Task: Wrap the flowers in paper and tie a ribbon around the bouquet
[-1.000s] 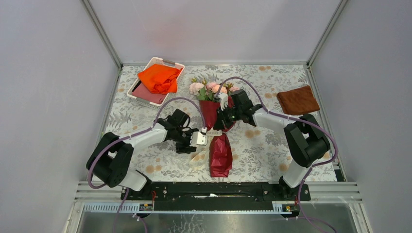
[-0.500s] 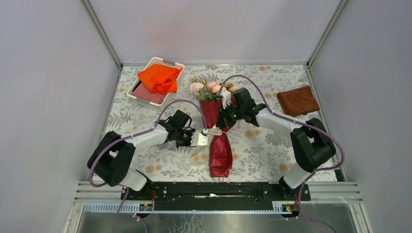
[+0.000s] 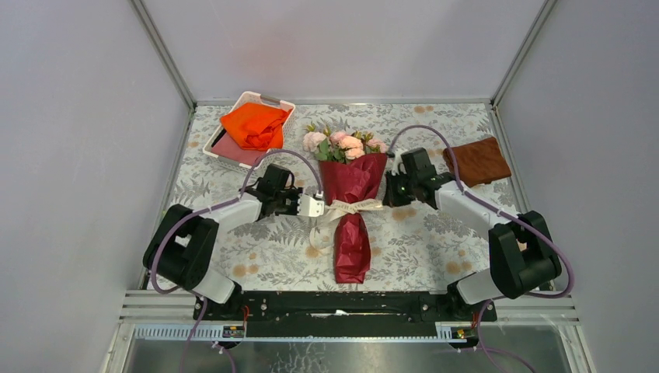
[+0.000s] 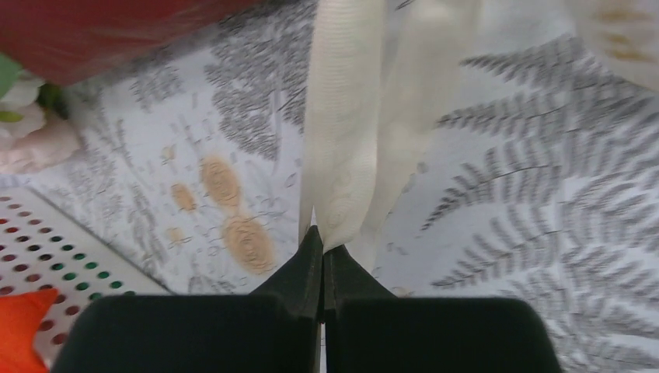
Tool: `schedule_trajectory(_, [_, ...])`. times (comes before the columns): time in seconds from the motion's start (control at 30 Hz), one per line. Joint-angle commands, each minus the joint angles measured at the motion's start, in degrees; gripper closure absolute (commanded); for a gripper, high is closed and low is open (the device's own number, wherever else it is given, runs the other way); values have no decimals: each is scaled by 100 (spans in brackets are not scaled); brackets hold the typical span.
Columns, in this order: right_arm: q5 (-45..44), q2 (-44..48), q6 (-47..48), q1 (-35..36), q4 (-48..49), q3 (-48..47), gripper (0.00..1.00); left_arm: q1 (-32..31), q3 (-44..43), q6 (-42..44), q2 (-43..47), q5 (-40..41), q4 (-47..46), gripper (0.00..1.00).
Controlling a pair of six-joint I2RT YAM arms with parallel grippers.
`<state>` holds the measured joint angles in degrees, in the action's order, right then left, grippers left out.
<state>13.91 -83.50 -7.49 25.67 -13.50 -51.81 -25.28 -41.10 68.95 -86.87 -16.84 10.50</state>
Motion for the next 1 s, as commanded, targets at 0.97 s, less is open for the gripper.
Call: schedule_trajectory(0.97, [270, 98, -899, -2407, 35, 1576, 100, 1491, 308, 2066, -822, -985, -1597, 100])
